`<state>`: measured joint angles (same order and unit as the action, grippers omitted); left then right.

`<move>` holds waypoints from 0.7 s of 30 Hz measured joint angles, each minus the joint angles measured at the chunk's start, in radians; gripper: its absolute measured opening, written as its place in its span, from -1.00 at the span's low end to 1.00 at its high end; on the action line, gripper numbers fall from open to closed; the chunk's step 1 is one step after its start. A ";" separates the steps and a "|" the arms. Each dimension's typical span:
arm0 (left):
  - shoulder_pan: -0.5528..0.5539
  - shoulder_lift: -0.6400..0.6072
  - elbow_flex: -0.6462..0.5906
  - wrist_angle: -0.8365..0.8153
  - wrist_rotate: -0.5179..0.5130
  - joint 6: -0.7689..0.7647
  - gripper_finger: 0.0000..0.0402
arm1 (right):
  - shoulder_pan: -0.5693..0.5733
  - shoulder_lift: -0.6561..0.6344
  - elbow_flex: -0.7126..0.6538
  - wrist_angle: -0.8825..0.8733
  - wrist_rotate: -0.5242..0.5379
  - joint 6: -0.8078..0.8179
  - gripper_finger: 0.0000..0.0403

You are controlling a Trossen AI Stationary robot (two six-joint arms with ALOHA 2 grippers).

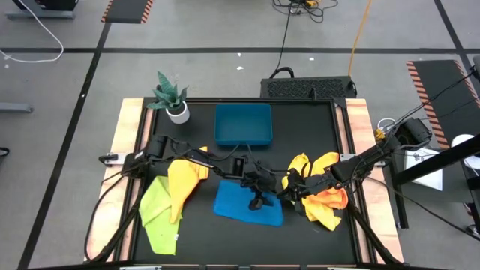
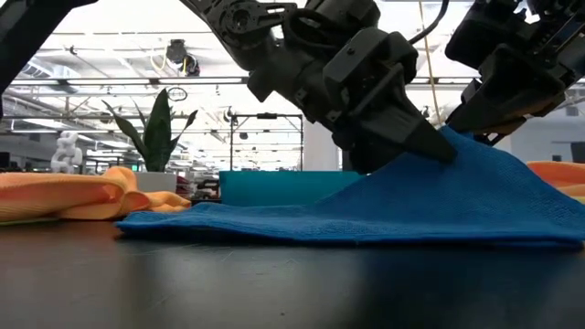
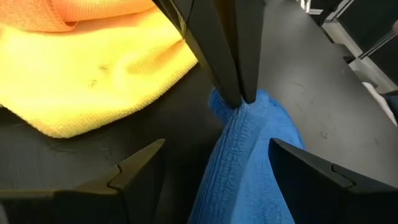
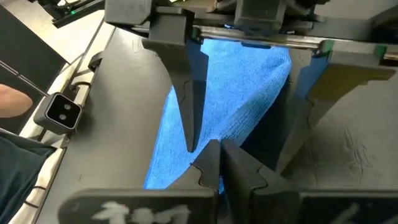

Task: Fold microfiber towels
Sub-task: Fold the blue microfiber cloth

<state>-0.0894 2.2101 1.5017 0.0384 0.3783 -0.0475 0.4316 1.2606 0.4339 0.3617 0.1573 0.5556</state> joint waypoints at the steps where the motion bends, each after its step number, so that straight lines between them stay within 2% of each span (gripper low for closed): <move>1: 0.000 0.000 0.000 0.000 0.011 0.000 0.41 | 0.000 0.000 0.000 0.000 0.000 0.000 -1.00; 21: 0.018 -0.010 0.000 0.053 0.078 -0.059 0.41 | 0.000 0.000 0.000 -0.001 -0.001 -0.018 -1.00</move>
<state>-0.0710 2.1998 1.5017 0.0916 0.4559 -0.1063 0.4316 1.2606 0.4339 0.3611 0.1562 0.5373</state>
